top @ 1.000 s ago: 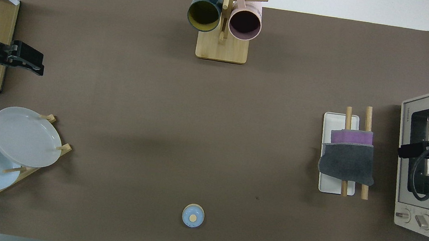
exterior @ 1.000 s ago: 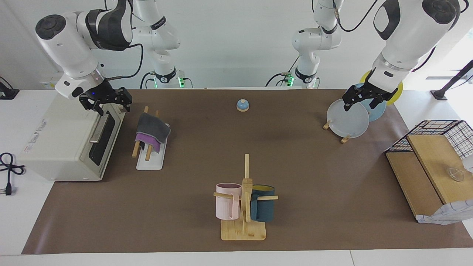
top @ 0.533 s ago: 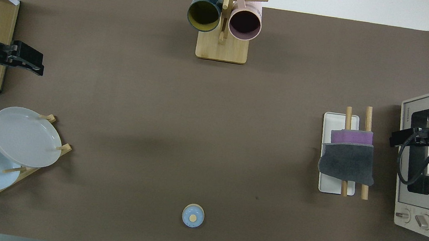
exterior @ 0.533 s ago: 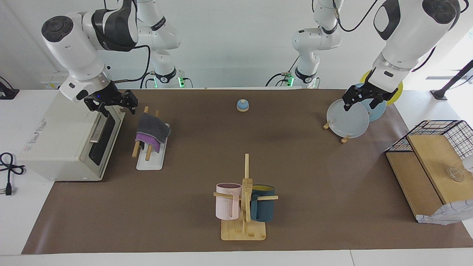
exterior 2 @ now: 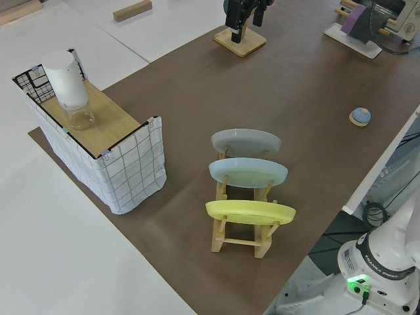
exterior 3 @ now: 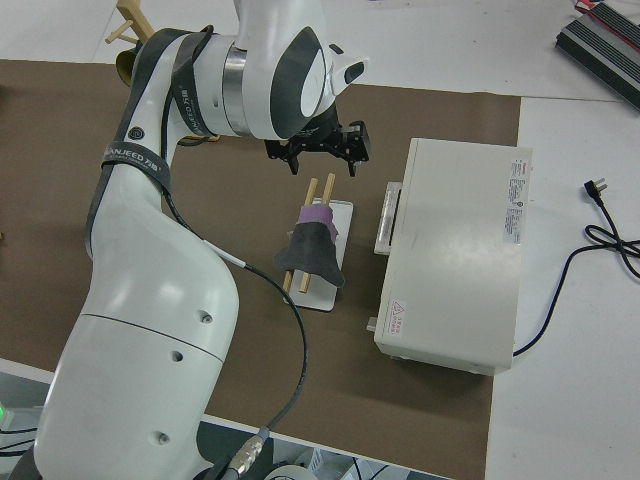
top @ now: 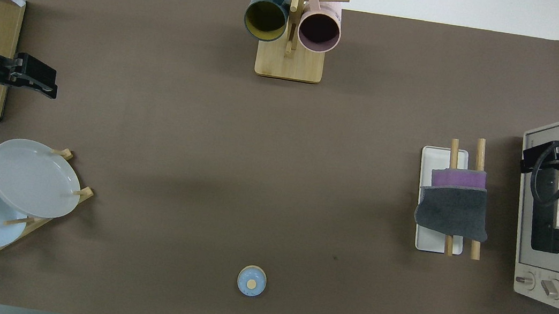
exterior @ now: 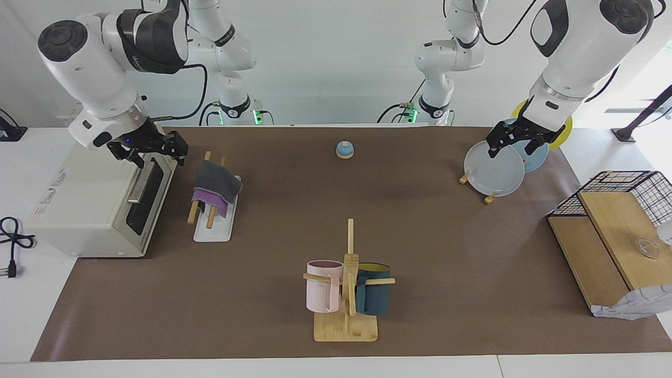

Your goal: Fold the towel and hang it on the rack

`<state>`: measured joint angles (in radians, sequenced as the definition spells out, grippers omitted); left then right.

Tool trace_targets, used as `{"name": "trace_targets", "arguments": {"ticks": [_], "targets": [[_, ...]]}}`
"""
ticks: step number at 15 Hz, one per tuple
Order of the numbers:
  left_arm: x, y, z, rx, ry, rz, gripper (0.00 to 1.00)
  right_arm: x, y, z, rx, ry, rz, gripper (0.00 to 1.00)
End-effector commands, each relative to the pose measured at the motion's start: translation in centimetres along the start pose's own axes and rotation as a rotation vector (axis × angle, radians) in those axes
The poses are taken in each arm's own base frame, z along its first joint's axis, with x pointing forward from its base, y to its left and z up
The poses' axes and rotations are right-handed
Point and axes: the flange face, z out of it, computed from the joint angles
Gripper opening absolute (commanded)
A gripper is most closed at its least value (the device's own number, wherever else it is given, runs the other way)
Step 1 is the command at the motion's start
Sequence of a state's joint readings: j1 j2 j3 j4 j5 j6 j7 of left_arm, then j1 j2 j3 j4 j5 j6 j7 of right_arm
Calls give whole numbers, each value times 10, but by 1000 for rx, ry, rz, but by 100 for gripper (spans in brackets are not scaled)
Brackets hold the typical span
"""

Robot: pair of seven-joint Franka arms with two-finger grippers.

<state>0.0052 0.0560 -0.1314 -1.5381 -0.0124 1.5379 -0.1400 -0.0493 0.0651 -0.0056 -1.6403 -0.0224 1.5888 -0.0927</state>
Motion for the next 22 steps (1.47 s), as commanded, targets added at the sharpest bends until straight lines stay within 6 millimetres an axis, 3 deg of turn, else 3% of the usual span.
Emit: {"name": "trace_targets", "arguments": {"ticks": [1,11,22], "targets": [[-6,-4,-1,20,2,4,100,-1,3,-5,1,-12,41,100],[-6,-4,-1,20,2,4,100,-20,5,-31,2,29,51,100],[-6,-4,-1,20,2,4,100,-13,-10,-46,3,56,49,100]]}}
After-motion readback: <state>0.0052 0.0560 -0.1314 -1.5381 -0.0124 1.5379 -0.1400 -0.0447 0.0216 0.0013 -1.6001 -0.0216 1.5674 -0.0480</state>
